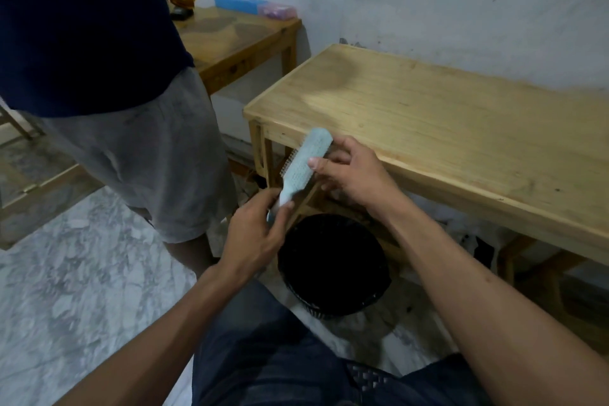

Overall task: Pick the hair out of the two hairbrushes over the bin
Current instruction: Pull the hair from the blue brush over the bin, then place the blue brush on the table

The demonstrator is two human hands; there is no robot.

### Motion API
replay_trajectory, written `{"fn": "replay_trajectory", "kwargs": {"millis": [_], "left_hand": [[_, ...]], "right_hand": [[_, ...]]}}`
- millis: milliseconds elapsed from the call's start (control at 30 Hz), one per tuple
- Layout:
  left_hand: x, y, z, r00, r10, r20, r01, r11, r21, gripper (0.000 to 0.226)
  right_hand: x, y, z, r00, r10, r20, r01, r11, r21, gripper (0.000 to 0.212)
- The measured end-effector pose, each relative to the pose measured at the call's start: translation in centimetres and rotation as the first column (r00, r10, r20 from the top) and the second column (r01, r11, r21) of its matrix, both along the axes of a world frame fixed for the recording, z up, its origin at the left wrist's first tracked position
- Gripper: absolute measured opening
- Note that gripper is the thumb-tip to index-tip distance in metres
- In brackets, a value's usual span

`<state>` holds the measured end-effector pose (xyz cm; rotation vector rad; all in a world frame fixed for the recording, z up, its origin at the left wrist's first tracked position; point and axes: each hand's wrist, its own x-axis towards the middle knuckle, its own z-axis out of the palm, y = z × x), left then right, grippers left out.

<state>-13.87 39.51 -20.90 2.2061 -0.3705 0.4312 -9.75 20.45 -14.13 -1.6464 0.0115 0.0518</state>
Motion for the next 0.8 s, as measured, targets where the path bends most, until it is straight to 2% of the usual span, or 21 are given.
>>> {"fn": "replay_trajectory", "kwargs": {"millis": [133,267,367,467,567,700,800], "left_hand": [[1.9,-2.5,4.5,0.998,0.019,0.063,-0.019,1.000,-0.006,0.030],[3.9,-5.6,8.1,1.000,-0.015,-0.004,0.015,1.000,-0.005,0.036],[5.8,-8.2,10.0,0.998,-0.061,-0.031,0.062,0.998,0.034,0.040],[8.3,-10.9,11.5,0.994,-0.099,-0.037,0.102,0.991,0.086,0.038],[11.1,-13.7,12.4,0.995,-0.097,-0.040,0.101,0.987,0.128,0.025],[14.6,-17.3,13.0,0.993,-0.083,-0.082,0.100,0.967,0.235,0.028],[17.0,-19.4,12.9,0.985,-0.101,-0.138,0.135,0.954,0.268,0.029]], "right_hand": [[1.3,-0.7,3.8,0.992,-0.129,0.000,0.128,0.980,0.150,0.056],[4.5,-3.6,6.7,0.953,-0.303,-0.021,0.301,0.936,0.184,0.062],[7.4,-6.9,8.7,0.922,-0.386,-0.020,0.382,0.900,0.210,0.055],[10.5,-10.3,9.8,0.897,-0.440,-0.028,0.438,0.881,0.177,0.042],[12.9,-12.8,9.8,0.904,-0.425,-0.056,0.428,0.896,0.115,0.008],[15.4,-15.2,9.1,0.909,-0.399,-0.119,0.404,0.914,0.022,0.011],[17.9,-17.0,8.4,0.888,-0.433,-0.156,0.439,0.898,0.004,0.027]]}}
